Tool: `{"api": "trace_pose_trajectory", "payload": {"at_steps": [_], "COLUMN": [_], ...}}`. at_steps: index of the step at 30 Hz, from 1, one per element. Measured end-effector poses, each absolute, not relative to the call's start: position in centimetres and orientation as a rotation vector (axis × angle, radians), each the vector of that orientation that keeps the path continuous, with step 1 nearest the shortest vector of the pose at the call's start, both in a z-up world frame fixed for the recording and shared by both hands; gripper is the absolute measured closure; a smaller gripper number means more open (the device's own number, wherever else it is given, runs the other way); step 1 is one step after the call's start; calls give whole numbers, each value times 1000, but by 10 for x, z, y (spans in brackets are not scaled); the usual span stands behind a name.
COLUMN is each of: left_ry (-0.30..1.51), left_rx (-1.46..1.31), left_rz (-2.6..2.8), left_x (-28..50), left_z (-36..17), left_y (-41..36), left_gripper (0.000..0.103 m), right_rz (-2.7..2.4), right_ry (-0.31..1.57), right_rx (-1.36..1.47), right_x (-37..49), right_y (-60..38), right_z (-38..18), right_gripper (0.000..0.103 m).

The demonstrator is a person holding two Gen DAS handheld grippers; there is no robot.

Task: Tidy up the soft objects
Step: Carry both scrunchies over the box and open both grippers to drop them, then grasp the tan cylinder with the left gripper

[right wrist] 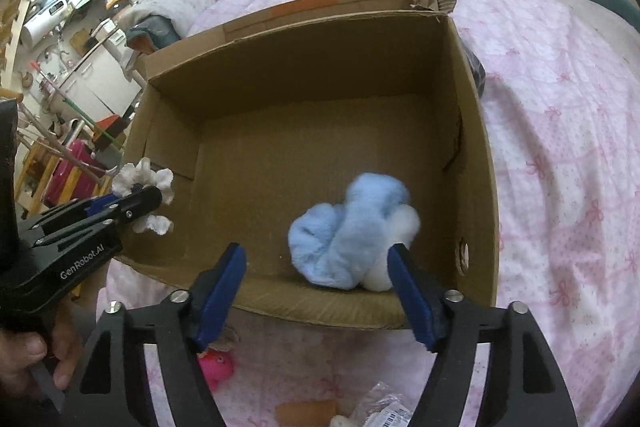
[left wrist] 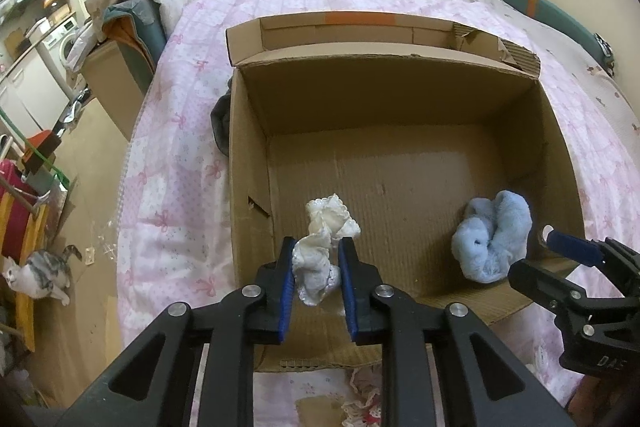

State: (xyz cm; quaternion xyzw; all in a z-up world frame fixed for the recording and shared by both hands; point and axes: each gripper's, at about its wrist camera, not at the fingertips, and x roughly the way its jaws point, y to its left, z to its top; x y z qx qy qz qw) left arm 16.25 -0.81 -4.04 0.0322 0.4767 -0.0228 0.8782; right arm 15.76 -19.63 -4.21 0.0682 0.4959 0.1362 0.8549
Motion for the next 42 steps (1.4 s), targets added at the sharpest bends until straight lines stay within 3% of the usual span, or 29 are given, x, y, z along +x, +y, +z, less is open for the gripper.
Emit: {"api": "trace_pose_trajectory", "payload": {"at_steps": [3, 5, 7, 8, 42], "left_ry": [991, 981, 967, 961, 854], "left_rx": [71, 73, 58, 54, 12], "left_rz": [-46, -46, -67, -72, -17], "left_x": [163, 162, 162, 161, 115], "left_z": [-39, -36, -33, -32, 12], "left_y": [-9, -9, -9, -9, 18], "left_gripper": [76, 51, 37, 34, 34], "right_rz": [279, 277, 275, 270, 248], "right_ry": [1015, 985, 965, 962, 892], "right_rx": [139, 140, 144, 145, 156], "right_x": [156, 155, 154, 154, 119], "right_y": [-196, -195, -196, -197, -216], "right_z": [-38, -33, -30, -30, -2], "right_gripper": [10, 0, 0, 0, 0]}}
